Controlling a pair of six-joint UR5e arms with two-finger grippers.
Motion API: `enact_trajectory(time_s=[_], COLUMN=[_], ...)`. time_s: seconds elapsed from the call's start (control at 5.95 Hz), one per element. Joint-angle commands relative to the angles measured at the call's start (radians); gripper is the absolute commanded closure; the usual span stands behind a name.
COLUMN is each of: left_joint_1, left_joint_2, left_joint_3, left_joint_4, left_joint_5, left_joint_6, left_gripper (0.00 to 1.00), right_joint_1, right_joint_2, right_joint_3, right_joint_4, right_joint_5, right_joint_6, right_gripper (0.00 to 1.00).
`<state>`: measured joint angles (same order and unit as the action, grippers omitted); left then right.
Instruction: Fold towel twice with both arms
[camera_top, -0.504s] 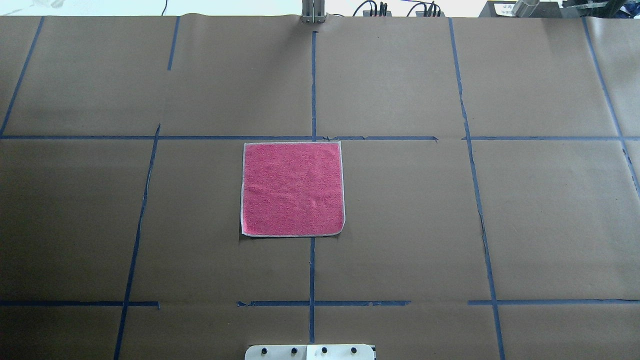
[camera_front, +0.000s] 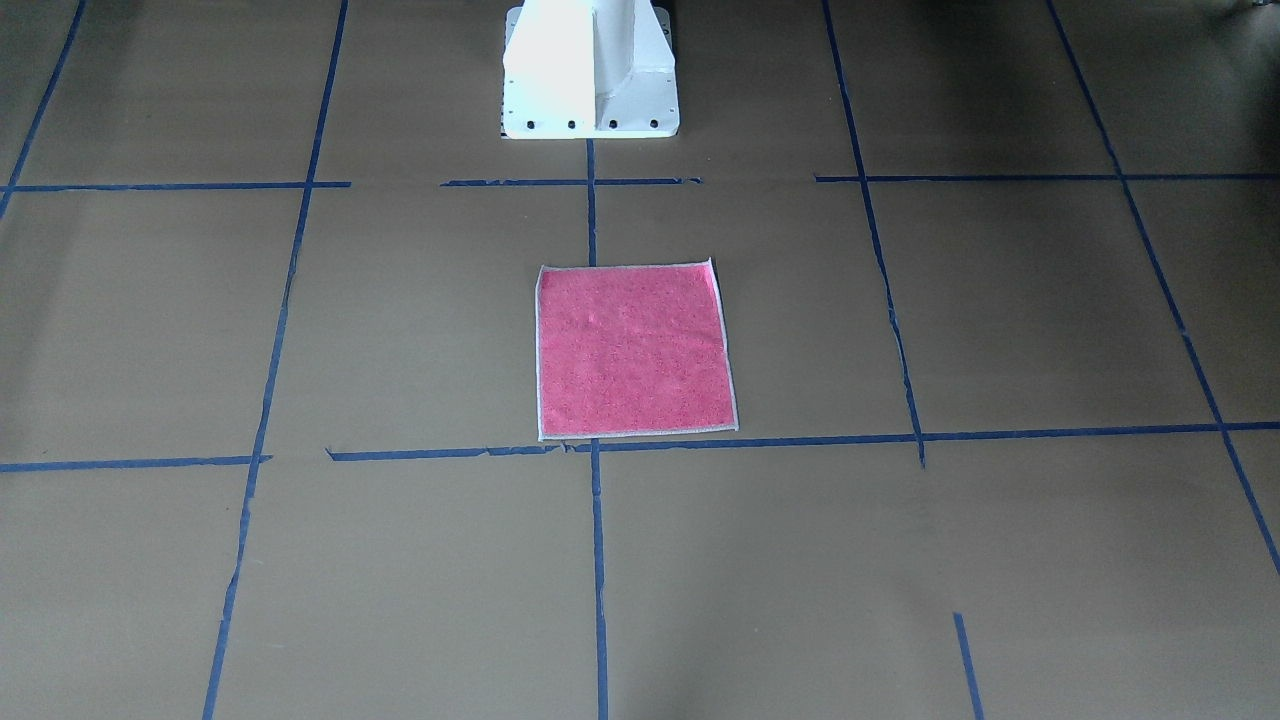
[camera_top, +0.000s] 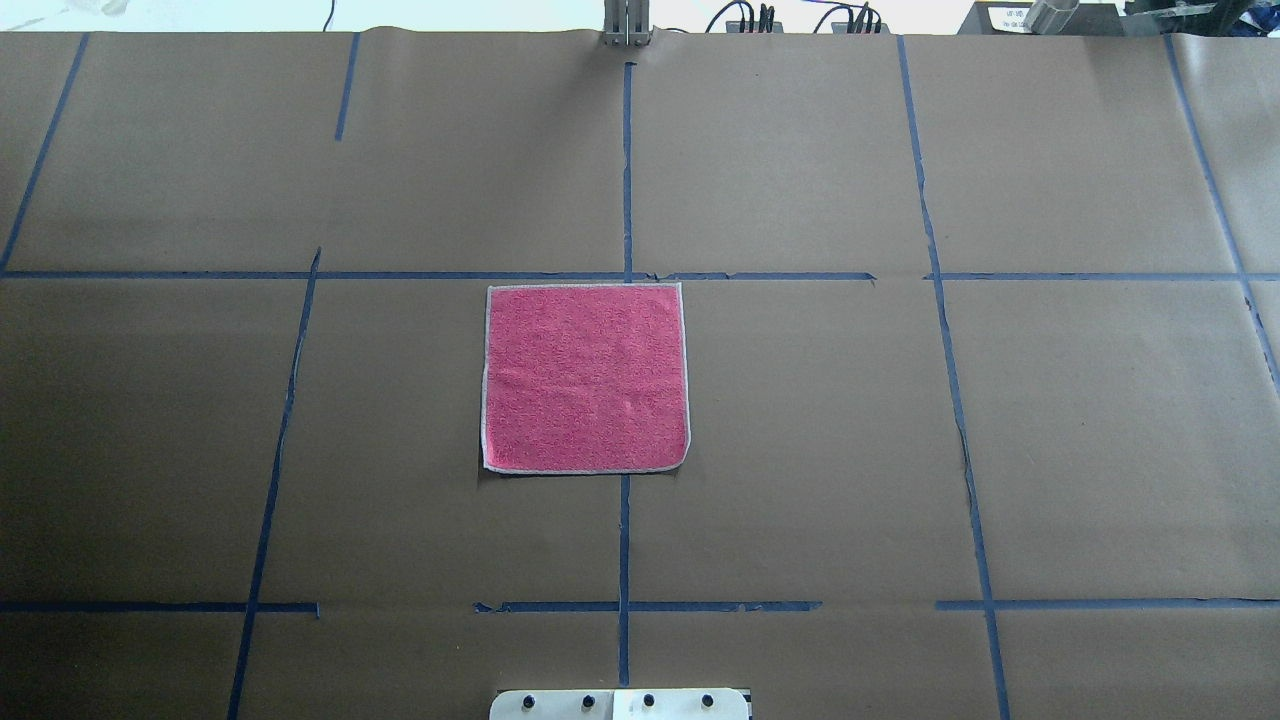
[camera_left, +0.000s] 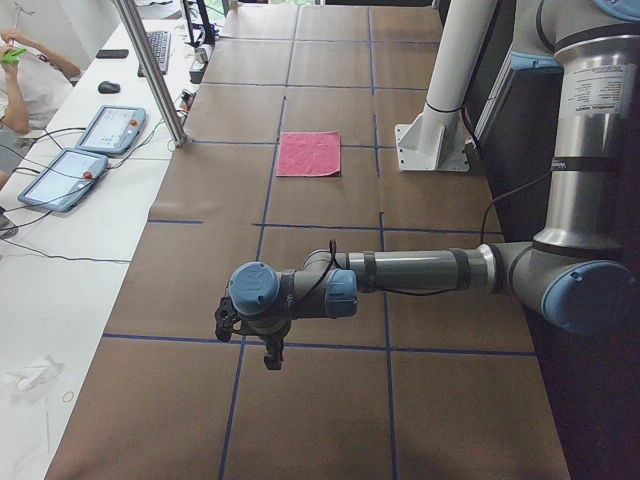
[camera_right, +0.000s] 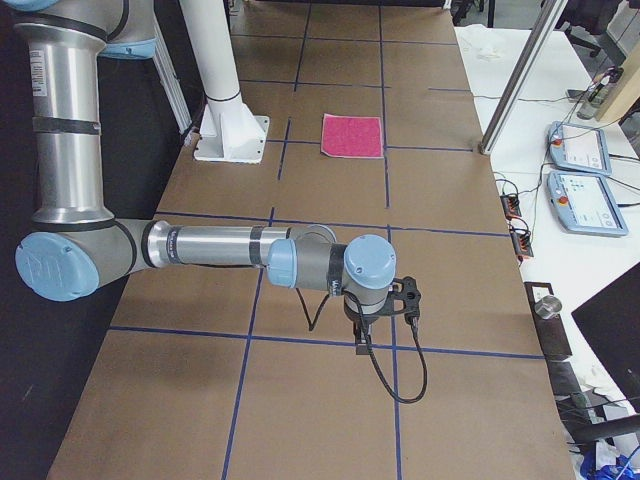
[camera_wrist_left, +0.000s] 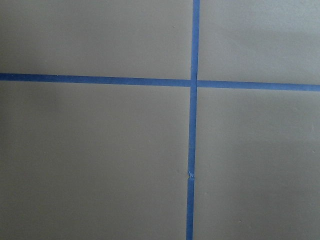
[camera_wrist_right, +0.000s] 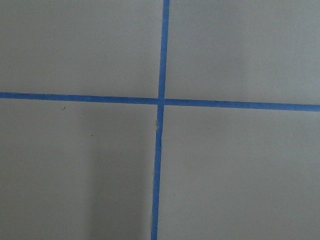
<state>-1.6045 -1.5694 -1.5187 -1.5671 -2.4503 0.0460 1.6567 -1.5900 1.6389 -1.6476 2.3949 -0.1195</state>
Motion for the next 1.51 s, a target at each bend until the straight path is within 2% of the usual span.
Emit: enact_trajectory(time_s=[0.0, 0.5, 0.67, 0.84, 1.18, 1.34], left_joint_1=[0.002, 0.003, 0.012, 0.062, 0.223, 0.341], left_joint_2=[-0.001, -0.011, -0.044, -0.053, -0.081, -0.14], left_joint_3=[0.0, -0.018, -0.029, -0.069, -0.209, -0.28], left_joint_4=[-0.002, -0.004, -0.002, -0.004, -0.005, -0.004], left_joint_5=[0.0, 0.002, -0.004, -0.006, 0.005, 0.057], left_joint_6=[0.0, 0.0, -0.003, -0.012, -0.242, -0.438], left_gripper=[0.0, 0.0, 0.0, 0.0, 0.0, 0.0], right_joint_1=[-0.002, 0.0, -0.003, -0.02, -0.028, -0.032], right_joint_2=[-0.001, -0.001, 0.001, 0.01, 0.013, 0.013], right_joint_3=[-0.001, -0.002, -0.001, 0.001, 0.019, 0.018], right_joint_4=[0.0, 0.002, 0.003, 0.005, 0.003, 0.005], right_joint_5=[0.0, 0.0, -0.002, -0.003, 0.006, 0.003], right_joint_6=[0.001, 0.001, 0.001, 0.003, 0.003, 0.003], right_gripper=[0.0, 0.0, 0.0, 0.0, 0.0, 0.0])
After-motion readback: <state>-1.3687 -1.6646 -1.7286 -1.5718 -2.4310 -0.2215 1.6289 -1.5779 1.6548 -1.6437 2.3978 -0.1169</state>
